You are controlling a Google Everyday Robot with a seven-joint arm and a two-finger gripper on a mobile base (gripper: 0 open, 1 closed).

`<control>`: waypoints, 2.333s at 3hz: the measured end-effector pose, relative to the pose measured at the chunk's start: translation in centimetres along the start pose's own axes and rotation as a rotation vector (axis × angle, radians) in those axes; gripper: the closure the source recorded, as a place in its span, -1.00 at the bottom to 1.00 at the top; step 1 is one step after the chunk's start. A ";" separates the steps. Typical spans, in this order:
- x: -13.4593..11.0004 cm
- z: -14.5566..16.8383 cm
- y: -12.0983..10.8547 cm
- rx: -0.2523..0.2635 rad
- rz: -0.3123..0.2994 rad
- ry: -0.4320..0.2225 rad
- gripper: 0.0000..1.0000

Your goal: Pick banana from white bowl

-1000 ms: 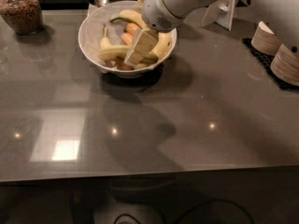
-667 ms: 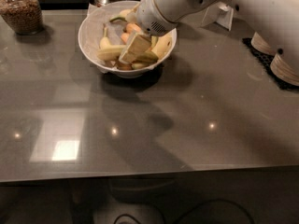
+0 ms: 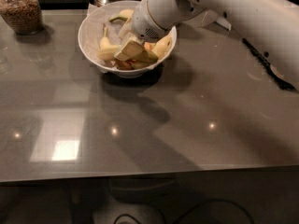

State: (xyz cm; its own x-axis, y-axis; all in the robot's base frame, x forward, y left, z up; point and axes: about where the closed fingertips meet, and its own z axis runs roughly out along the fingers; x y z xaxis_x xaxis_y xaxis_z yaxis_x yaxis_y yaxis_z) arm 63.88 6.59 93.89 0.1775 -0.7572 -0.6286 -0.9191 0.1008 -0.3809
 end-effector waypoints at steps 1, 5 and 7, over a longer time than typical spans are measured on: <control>0.3 0.5 0.2 -0.009 0.007 0.002 -0.02; 4.4 0.9 -0.2 0.000 0.029 0.085 0.48; 3.3 -0.2 -1.0 0.039 0.012 0.068 1.00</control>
Offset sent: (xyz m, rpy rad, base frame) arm 0.0049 -0.0100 -0.0236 -0.0179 0.0383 -0.0241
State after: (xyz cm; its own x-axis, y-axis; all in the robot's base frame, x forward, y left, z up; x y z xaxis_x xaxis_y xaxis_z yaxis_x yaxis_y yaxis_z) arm 65.33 3.82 92.30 0.1411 -0.7975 -0.5866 -0.9063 0.1344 -0.4007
